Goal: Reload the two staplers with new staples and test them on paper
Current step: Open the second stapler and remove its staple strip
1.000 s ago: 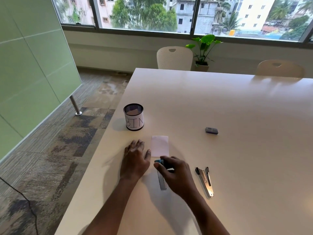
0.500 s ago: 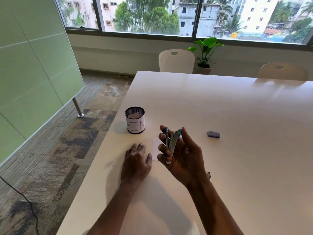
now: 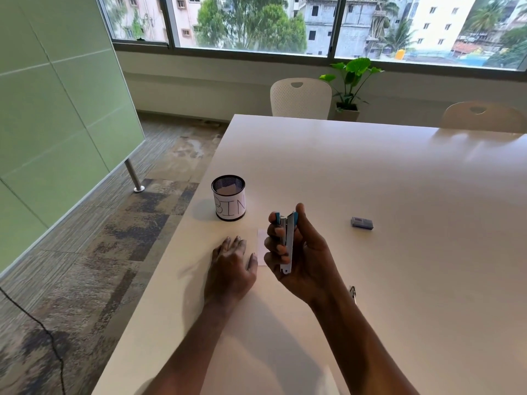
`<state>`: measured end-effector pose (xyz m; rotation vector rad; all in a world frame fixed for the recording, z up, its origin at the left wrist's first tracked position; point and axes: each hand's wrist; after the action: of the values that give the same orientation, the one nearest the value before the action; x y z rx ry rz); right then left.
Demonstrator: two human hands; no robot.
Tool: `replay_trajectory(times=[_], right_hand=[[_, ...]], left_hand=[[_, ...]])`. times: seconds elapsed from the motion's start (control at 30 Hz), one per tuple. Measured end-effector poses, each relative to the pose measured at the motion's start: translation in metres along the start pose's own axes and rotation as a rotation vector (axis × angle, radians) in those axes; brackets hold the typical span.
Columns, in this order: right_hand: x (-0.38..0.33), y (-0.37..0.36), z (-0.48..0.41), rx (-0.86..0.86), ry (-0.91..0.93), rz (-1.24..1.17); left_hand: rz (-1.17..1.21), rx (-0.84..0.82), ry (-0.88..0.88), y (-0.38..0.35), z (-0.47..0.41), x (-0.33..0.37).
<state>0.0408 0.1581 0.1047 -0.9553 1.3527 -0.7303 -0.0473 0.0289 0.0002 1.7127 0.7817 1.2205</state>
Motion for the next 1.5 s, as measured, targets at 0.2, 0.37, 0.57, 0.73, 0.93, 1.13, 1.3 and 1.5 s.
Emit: replay_trajectory(times=[0.2, 0.37, 0.57, 0.73, 0.93, 1.13, 1.3, 1.5], right_hand=[[0.003, 0.003, 0.003, 0.001, -0.006, 0.011], [0.007, 0.003, 0.005, -0.035, -0.016, 0.023], [0.013, 0.012, 0.013, 0.046, -0.02, -0.026], [0.017, 0.014, 0.015, 0.048, -0.012, -0.02], [0.02, 0.019, 0.016, 0.052, 0.008, 0.012], [0.024, 0.022, 0.022, 0.064, -0.01, 0.037], [0.019, 0.021, 0.032, 0.122, 0.006, 0.143], [0.018, 0.029, 0.037, 0.352, 0.072, 0.349]], left_hand=[[-0.017, 0.001, 0.003, 0.0, 0.0, 0.001], [-0.02, 0.008, -0.011, 0.001, 0.0, 0.001], [-0.029, 0.032, -0.019, -0.004, 0.0, 0.001], [-0.024, 0.054, -0.025, -0.004, 0.0, 0.001], [0.004, 0.065, -0.041, -0.007, -0.001, -0.002], [0.116, 0.102, -0.056, -0.008, 0.0, -0.006], [0.491, 0.388, -0.018, 0.017, 0.012, -0.004], [0.856, 0.199, -0.031, 0.065, 0.052, 0.041]])
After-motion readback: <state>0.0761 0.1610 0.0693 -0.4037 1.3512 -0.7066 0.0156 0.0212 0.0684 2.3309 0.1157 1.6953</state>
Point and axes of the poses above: each hand's wrist, its own z-axis away from the middle knuckle, its own y-axis out of the back of the hand, x = y × z, and after that the axes turned 4 degrees about y, right-handed
